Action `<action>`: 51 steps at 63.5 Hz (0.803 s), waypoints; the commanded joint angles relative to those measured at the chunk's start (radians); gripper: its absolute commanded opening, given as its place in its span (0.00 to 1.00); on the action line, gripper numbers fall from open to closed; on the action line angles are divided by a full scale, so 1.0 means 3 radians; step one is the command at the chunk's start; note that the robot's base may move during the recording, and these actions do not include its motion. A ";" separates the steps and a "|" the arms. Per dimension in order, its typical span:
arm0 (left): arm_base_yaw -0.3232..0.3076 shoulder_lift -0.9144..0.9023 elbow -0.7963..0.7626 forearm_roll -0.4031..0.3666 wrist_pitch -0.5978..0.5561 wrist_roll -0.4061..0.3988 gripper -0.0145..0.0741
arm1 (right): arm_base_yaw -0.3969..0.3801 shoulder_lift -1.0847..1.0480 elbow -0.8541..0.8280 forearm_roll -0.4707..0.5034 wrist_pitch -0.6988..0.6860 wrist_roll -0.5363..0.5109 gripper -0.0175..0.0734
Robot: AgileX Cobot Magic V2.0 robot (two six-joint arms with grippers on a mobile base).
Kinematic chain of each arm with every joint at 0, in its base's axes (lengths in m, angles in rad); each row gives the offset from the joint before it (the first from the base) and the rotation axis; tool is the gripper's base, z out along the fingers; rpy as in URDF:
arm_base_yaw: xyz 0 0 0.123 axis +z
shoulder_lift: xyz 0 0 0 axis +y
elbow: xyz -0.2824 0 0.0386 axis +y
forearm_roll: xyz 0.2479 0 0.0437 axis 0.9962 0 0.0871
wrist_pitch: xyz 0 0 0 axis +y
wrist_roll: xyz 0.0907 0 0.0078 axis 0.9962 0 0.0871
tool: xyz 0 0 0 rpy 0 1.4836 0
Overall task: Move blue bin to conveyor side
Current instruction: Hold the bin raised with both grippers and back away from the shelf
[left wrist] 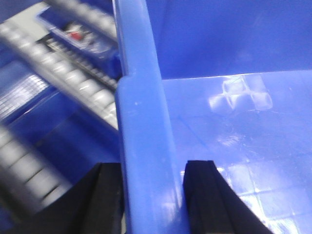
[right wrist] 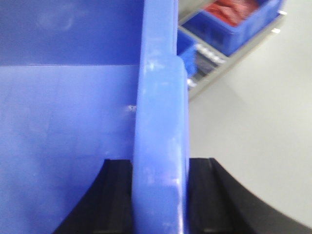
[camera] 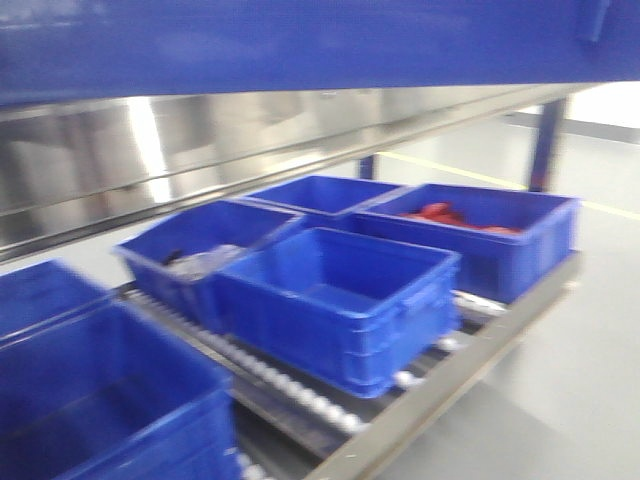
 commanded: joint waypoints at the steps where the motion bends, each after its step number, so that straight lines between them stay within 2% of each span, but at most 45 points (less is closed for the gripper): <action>1: -0.0015 -0.0085 -0.0037 -0.0074 -0.0278 0.0054 0.14 | -0.0003 -0.0071 -0.0039 -0.0082 -0.0299 -0.0033 0.12; 51: -0.0015 -0.0085 -0.0037 -0.0074 -0.0278 0.0054 0.14 | -0.0003 -0.0071 -0.0039 -0.0082 -0.0299 -0.0033 0.12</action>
